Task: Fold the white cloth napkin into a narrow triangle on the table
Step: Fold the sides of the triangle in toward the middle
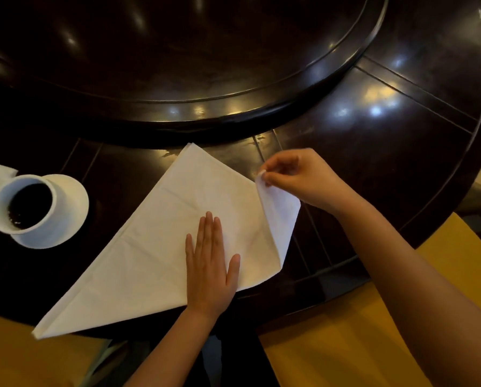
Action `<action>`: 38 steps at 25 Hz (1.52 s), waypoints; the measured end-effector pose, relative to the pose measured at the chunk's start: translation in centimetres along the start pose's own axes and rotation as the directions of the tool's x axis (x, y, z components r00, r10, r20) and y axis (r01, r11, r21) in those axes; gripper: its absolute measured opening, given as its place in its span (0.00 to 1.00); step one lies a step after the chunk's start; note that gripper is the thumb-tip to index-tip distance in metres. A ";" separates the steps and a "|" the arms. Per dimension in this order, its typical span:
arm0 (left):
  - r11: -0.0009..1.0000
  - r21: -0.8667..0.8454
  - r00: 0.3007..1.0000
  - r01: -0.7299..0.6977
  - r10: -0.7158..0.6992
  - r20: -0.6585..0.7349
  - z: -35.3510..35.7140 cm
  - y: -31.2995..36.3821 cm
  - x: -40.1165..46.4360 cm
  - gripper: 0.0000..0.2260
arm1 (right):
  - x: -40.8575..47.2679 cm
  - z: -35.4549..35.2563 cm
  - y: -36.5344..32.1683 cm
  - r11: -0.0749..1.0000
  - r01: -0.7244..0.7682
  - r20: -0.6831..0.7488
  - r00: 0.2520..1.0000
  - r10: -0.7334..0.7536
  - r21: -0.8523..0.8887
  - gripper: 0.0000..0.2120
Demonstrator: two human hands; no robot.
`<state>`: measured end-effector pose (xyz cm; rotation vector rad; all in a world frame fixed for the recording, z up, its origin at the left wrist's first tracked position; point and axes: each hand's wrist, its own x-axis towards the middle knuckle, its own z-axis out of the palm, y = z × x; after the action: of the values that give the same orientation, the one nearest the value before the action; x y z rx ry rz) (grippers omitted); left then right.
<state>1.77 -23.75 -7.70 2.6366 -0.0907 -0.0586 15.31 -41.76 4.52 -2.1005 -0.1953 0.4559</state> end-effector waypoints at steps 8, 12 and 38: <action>0.998 -0.064 0.997 0.016 -0.020 -0.069 0.3 -0.4 -0.2 0.27 | 10.7 7.0 -0.4 0.998 -0.027 -0.025 0.999 0.026 -0.053 0.09; 0.995 0.085 0.999 0.049 -0.047 -0.027 0.4 -0.2 0.2 0.28 | 12.9 8.7 0.9 0.990 -0.045 -0.052 0.998 0.038 -0.134 0.09; 0.942 0.314 0.977 -0.122 0.058 0.207 0.2 -2.0 -3.7 0.31 | 7.0 11.3 4.9 0.546 0.299 0.192 0.950 -0.246 -0.783 0.30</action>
<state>-1.77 -21.78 -8.73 2.9453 -0.3135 -0.2961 17.08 -33.39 -6.79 -2.8807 -0.9144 0.2416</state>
